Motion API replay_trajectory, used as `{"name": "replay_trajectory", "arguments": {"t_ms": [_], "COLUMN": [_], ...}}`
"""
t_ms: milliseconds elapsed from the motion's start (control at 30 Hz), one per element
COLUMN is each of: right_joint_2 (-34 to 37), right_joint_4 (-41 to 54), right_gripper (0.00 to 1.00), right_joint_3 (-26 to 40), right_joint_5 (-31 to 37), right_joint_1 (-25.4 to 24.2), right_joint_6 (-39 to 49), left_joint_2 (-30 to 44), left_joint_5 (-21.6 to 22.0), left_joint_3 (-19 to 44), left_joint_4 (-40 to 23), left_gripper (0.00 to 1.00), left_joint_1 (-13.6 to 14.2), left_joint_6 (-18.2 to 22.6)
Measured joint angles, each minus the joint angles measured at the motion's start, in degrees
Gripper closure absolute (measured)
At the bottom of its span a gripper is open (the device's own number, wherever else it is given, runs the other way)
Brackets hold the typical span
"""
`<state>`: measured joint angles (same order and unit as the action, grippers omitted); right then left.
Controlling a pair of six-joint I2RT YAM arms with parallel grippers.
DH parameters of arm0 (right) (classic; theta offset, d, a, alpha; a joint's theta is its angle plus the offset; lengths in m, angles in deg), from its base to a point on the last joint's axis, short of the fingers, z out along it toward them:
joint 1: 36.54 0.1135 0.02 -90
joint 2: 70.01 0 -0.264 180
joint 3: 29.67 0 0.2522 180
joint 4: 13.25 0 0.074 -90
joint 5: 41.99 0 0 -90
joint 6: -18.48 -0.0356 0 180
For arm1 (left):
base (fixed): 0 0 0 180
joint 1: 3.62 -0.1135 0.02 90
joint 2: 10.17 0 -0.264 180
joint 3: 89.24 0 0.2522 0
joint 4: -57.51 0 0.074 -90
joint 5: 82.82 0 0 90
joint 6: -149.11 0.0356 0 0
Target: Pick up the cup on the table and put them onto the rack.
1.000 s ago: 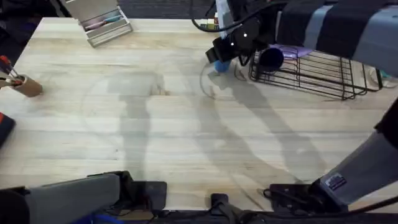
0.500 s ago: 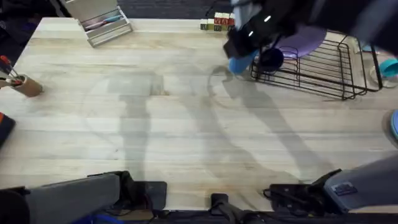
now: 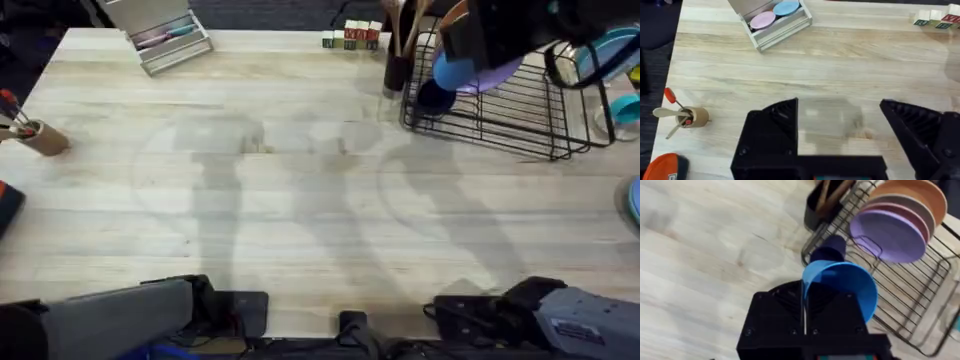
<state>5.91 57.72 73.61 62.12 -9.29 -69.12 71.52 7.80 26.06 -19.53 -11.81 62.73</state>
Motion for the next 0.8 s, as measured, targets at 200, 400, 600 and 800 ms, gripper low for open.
{"name": "replay_trajectory", "arguments": {"t_ms": [200,400,600,800], "right_joint_2": [1.2,4.9,8.4,11.7], "right_joint_4": [1.6,1.6,1.6,1.1], "right_gripper": [0.968,0.968,0.969,0.969], "right_joint_3": [0.0,0.0,0.0,0.0], "right_joint_5": [3.2,4.2,4.3,4.3], "right_joint_1": [-0.4,-2.2,-2.4,-2.4], "right_joint_6": [0.5,0.7,1.1,1.1], "left_joint_2": [0.0,0.0,0.0,0.0], "left_joint_5": [0.0,0.0,0.0,0.0], "left_joint_3": [0.0,0.0,0.0,0.0], "left_joint_4": [0.0,0.0,0.0,0.0], "left_gripper": [0.007,0.007,0.007,0.007], "left_joint_1": [0.0,0.0,0.0,0.0], "left_joint_6": [0.0,0.0,0.0,0.0]}}
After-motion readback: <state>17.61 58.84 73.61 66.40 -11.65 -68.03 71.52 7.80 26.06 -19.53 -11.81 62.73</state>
